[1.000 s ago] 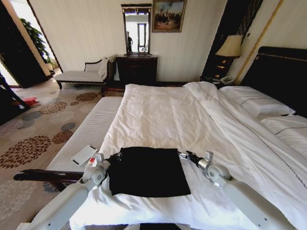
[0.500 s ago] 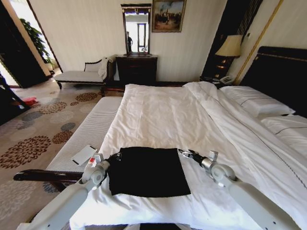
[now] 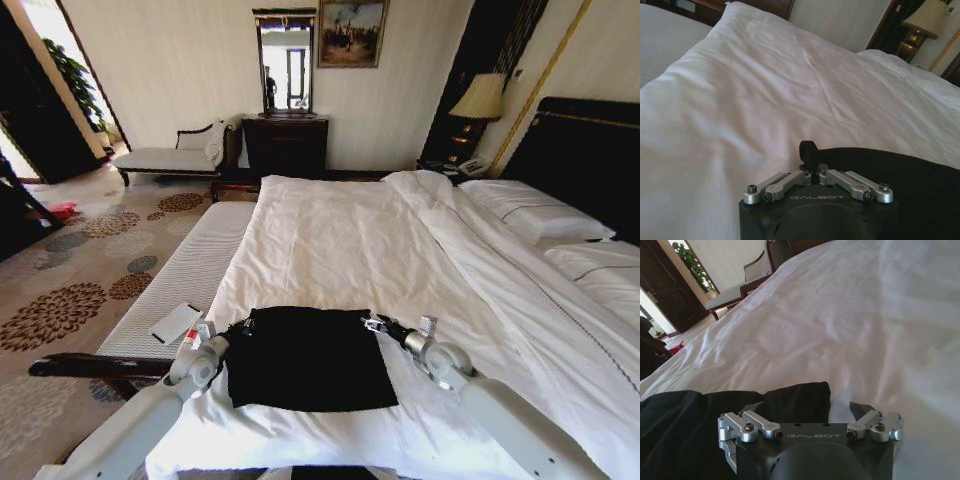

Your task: Fold the clothes on the bed.

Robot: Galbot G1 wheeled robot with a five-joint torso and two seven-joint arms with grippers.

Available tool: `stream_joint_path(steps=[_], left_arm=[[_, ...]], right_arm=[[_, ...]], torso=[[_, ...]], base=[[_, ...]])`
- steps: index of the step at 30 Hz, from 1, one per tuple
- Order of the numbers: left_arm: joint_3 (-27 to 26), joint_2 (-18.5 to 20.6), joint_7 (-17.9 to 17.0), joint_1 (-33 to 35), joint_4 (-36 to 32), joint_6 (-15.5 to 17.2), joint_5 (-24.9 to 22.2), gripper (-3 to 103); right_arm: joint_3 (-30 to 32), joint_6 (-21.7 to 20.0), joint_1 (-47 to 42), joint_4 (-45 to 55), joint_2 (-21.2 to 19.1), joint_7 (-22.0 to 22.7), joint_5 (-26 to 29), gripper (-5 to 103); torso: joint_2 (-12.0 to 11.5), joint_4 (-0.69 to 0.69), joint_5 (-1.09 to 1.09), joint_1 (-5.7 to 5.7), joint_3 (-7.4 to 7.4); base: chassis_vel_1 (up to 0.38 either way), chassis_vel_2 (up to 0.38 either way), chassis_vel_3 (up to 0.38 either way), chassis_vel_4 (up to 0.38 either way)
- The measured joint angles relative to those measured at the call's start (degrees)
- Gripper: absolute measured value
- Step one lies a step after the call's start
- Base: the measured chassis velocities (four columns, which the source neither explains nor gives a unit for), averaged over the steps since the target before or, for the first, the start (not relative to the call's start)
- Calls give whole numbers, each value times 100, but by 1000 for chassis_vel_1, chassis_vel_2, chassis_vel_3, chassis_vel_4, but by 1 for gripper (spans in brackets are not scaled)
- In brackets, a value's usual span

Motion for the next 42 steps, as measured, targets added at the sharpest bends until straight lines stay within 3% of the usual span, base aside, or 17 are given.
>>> stream_joint_path(steps=[2,3,5,7,8,9,11,12,14,15,16,19,23,35,42], left_arm=[[5,-6,0,-3,5,0,2,2],[19,-16,2,-9,20,-3,8,2],[23,-17,3,-10,27,-4,9,2],[27,-17,8,-12,32,-6,10,2],[29,-17,9,-12,37,-8,10,2],[30,-16,9,-12,45,-13,11,2],[30,-15,11,-13,55,-18,11,2],[25,-17,22,-10,60,-34,13,2],[15,-26,23,-6,61,-40,16,2],[-29,-71,27,9,59,-46,33,2],[-57,-98,27,19,53,-47,35,2],[-156,-141,27,72,0,-47,41,2],[-171,-111,32,97,-14,-54,91,2],[-386,-7,-43,251,-311,-185,140,2],[-772,296,-37,518,-1055,-396,17,2]], right_arm=[[-12,0,7,-13,8,-3,-9,94],[-50,4,32,-56,31,-9,-31,84],[-70,9,49,-84,43,-13,-45,84],[-98,18,78,-126,62,-17,-59,72],[-114,27,97,-156,74,-19,-62,72],[-142,50,126,-195,85,-22,-63,61],[-179,74,155,-224,97,-22,-56,56],[-223,105,189,-237,104,-22,-57,44],[-227,111,192,-235,104,-20,-58,44],[-227,124,195,-223,101,-13,-64,33],[-226,131,196,-219,98,-11,-66,33],[-209,147,198,-201,84,2,-79,16],[-201,184,179,-161,84,3,-142,5],[183,455,-119,278,-7,93,-375,0],[899,762,-654,1010,-143,134,-609,0]], torso=[[0,0,0,0,0],[0,0,0,0,0],[0,0,0,0,0],[0,0,0,0,0],[0,0,0,0,0],[0,0,0,0,0],[0,0,0,0,0],[0,0,0,0,0],[0,0,0,0,0],[0,1,0,0,0],[0,0,0,0,0],[0,0,0,0,0],[0,1,1,0,0],[0,1,0,0,0],[0,-1,1,0,0]], base=[[0,0,0,0],[0,0,0,0],[0,0,0,0],[0,0,0,0],[0,0,0,0],[0,0,0,0],[0,0,0,0],[0,0,0,0],[0,0,0,0],[0,0,0,0],[0,0,0,0],[0,0,0,0],[0,0,0,0],[0,0,0,0],[0,0,0,0]])
